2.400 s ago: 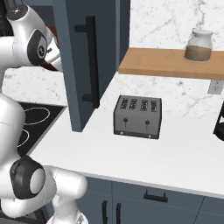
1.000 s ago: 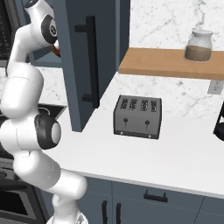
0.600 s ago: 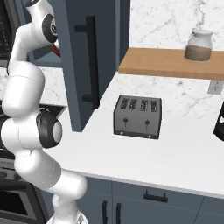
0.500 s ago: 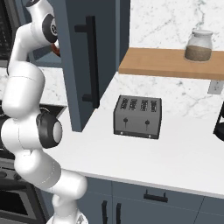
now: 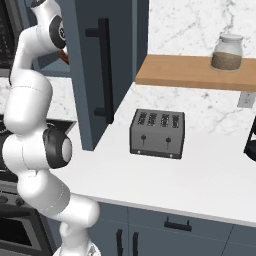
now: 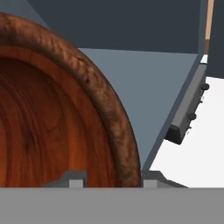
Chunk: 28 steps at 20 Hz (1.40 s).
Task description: Pick up the bowls on the counter and stack them on top of one another in the open cabinet. Place the smaller bowl on top of the larger bowl.
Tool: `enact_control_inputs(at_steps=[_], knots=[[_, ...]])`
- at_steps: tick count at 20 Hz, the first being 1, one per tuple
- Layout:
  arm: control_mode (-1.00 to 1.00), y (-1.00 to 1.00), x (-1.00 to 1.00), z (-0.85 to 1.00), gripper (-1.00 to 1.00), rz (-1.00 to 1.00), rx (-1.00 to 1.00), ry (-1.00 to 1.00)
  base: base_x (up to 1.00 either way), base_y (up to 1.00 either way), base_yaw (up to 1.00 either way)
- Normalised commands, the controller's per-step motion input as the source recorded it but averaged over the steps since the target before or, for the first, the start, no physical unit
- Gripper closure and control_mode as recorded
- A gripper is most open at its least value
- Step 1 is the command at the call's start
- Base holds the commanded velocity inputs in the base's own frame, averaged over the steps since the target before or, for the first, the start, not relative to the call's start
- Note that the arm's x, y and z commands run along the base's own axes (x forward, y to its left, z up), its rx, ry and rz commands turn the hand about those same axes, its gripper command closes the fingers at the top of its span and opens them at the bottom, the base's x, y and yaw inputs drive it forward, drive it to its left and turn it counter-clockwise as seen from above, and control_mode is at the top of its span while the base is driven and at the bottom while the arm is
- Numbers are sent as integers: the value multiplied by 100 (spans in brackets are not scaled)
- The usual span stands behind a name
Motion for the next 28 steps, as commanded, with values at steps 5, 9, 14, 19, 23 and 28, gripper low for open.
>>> enact_control_inputs(at_steps=[5, 9, 14, 19, 23, 28], knots=[[-100, 0, 0, 0, -100, 0, 0, 0, 0, 0, 0], [-100, 0, 0, 0, -100, 0, 0, 0, 0, 0, 0], [-100, 0, 0, 0, -100, 0, 0, -2, 0, 0, 0], [-100, 0, -16, 4, -100, 0, 0, -12, 0, 0, 0], [-100, -6, -81, 6, -100, 0, 0, -15, 0, 0, 0], [-100, -12, -99, -5, -100, 7, 0, -3, 0, 0, 0]])
